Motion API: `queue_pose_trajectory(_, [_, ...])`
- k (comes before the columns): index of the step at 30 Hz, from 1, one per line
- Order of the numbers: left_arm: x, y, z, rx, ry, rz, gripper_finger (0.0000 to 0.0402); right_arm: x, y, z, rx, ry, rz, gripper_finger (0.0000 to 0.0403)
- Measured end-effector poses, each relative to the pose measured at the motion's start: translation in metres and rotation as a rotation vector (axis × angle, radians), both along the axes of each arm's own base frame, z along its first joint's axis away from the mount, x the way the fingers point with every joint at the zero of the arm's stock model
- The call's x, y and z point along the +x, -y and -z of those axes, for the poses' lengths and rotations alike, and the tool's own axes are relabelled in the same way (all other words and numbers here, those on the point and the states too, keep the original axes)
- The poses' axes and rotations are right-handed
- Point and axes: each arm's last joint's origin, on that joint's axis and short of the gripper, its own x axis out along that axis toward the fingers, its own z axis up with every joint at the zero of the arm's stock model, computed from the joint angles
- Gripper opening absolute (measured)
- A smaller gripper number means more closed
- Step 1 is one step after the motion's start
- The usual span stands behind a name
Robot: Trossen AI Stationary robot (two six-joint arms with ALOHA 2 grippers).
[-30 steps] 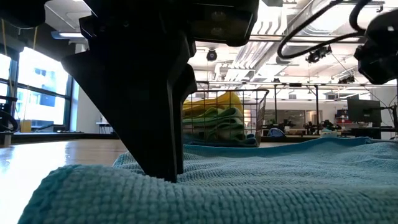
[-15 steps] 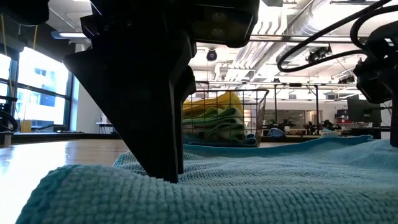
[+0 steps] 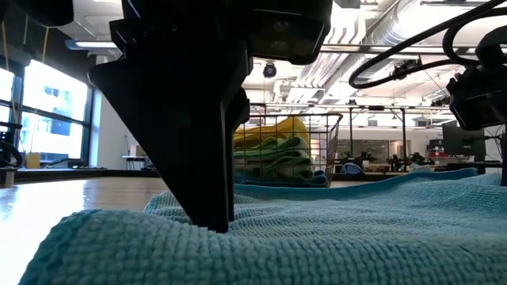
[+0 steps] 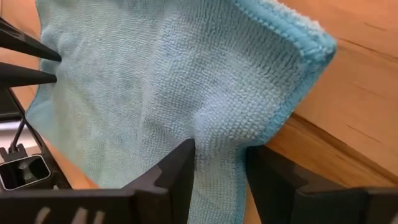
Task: Fold microfiber towels
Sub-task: Fold the blue towel
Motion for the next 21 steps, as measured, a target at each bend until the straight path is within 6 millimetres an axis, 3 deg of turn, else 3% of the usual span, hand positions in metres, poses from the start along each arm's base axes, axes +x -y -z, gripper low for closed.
queue_pose_trajectory(4, [0.001, -0.001, 0.000, -0.008, -0.001, -0.001, 0.0110, -0.001, 0.000, 0.000, 0.017, -0.033, -0.017, 0.0143])
queue_pose_trajectory(13, [0.001, -0.001, 0.000, -0.017, -0.005, -0.023, 0.0110, 0.000, 0.001, 0.000, 0.042, -0.061, -0.018, 0.0222])
queue_pose_trajectory(21, [0.001, -0.001, 0.000, -0.016, -0.004, -0.023, 0.0110, 0.015, -0.008, -0.011, 0.027, -0.018, 0.012, 0.0229])
